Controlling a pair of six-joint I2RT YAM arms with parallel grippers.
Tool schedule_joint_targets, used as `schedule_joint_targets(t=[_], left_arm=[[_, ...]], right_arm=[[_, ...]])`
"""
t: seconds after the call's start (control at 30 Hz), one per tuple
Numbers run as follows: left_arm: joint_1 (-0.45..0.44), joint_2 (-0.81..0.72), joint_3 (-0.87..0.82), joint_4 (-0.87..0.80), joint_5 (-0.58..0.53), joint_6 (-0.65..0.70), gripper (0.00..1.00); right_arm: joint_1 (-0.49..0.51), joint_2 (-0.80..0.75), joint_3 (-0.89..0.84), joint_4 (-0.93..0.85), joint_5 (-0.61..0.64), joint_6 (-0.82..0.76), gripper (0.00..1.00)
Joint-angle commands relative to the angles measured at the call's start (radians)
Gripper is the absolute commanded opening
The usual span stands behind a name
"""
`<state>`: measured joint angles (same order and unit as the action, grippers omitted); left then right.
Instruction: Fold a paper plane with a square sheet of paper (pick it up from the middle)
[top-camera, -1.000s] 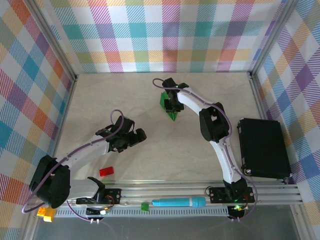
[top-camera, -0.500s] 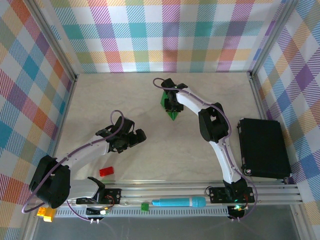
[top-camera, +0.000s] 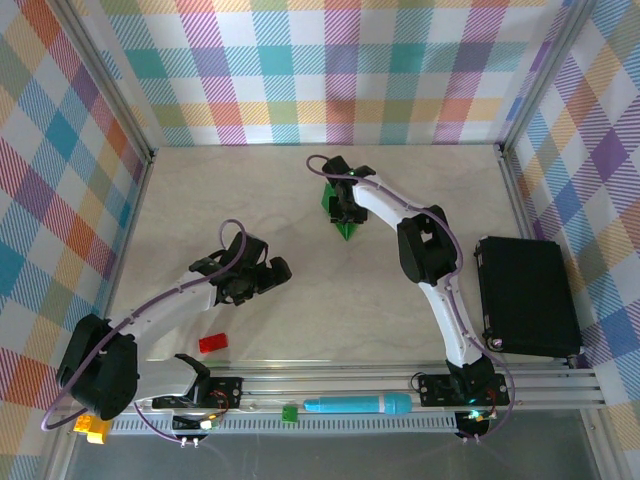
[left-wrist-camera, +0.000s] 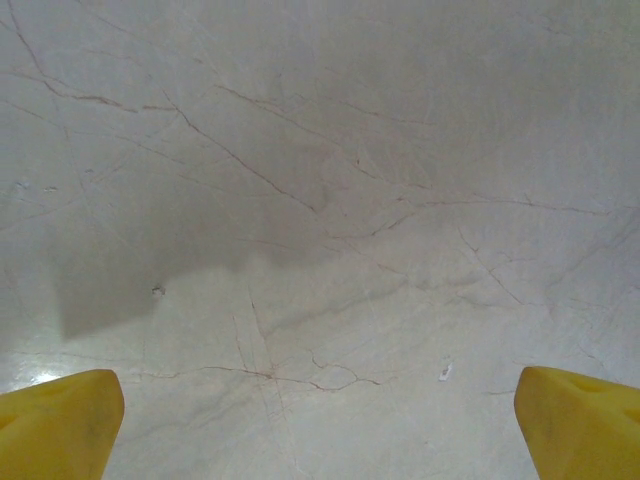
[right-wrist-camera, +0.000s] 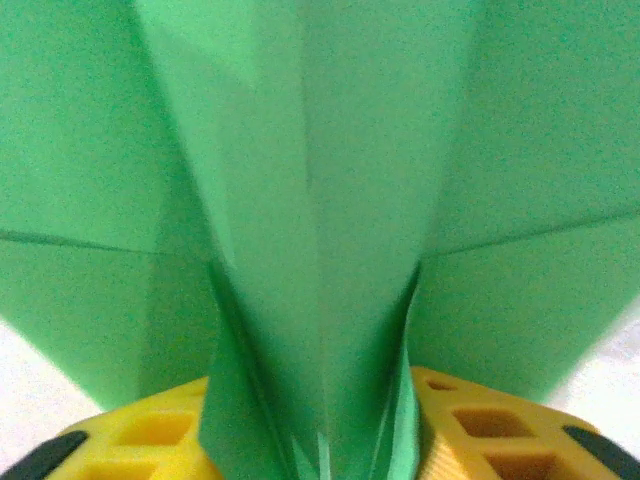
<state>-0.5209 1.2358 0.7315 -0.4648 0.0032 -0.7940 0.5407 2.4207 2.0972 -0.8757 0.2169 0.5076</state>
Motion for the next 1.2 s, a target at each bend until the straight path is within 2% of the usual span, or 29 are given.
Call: schedule_joint_targets(t=[0.0, 0.17, 0.4, 0.5, 0.63, 0.73, 0.83, 0.9, 1.03, 1.17], left_arm=[[0.010, -0.053, 0.075, -0.062, -0.059, 0.024, 1.00], [0.010, -0.107, 0.155, -0.136, -0.152, 0.067, 1.00], [0.016, -0.201, 0.204, -0.158, -0.355, 0.155, 1.00], [0.027, -0.254, 0.165, -0.090, -0.465, 0.213, 1.00], [0.062, -0.311, 0.072, 0.060, -0.592, 0.329, 1.00], [0.077, -0.339, -0.049, 0.305, -0.630, 0.509, 1.00], [0.107, -0.342, -0.165, 0.516, -0.642, 0.641, 1.00], [0.146, -0.318, -0.216, 0.606, -0.637, 0.689, 1.00], [0.268, -0.205, -0.288, 0.757, -0.536, 0.724, 1.00], [0.353, -0.081, -0.344, 0.947, -0.413, 0.760, 1.00]], right_arm=[[-0.004, -0.140, 0.034, -0.039, -0.008, -0.012, 0.48], [-0.010, -0.275, -0.015, -0.025, -0.002, -0.016, 0.63], [-0.046, -0.535, -0.257, 0.094, 0.042, -0.030, 0.84], [-0.054, -0.687, -0.457, 0.199, 0.145, -0.076, 1.00], [-0.081, -0.891, -0.756, 0.406, 0.267, -0.166, 0.99], [-0.127, -1.009, -0.958, 0.532, 0.346, -0.200, 0.99], [-0.181, -1.074, -1.110, 0.642, 0.414, -0.230, 0.99], [-0.219, -1.081, -1.173, 0.676, 0.413, -0.237, 0.99], [-0.236, -1.083, -1.327, 0.893, 0.468, -0.368, 0.99], [-0.275, -1.057, -1.415, 1.046, 0.437, -0.434, 0.99]])
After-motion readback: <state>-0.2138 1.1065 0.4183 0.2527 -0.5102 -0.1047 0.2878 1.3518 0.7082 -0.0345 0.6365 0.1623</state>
